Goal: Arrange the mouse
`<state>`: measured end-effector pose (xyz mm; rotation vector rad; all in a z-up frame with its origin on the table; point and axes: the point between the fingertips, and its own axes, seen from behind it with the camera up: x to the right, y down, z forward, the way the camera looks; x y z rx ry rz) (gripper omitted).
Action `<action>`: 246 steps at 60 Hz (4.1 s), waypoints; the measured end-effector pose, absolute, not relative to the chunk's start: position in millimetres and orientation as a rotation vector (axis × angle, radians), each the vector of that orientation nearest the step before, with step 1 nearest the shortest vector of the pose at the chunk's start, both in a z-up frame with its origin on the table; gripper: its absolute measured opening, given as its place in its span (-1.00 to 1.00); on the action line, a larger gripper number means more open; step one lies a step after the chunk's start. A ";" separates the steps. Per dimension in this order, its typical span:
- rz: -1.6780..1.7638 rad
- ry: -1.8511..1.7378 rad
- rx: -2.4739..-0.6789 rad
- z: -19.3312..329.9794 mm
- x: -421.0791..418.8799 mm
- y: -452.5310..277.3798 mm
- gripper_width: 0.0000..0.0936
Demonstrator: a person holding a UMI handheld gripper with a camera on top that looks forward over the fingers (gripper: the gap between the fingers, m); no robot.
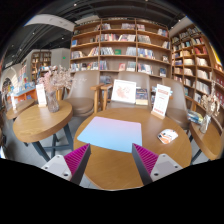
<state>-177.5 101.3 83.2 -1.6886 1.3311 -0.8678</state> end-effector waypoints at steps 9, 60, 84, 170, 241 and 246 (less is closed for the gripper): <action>-0.914 1.396 -1.685 69.5 -163.8 60.4 0.83; -0.947 1.673 -1.645 1.1 -82.3 -111.3 0.82; -0.919 1.703 -1.631 -10.2 -29.6 -122.1 0.82; -0.856 1.745 -1.660 6.8 64.1 -97.9 -0.10; -0.836 1.481 -1.714 74.8 -39.4 115.1 0.83; -0.876 1.457 -1.692 104.0 -82.7 99.9 0.83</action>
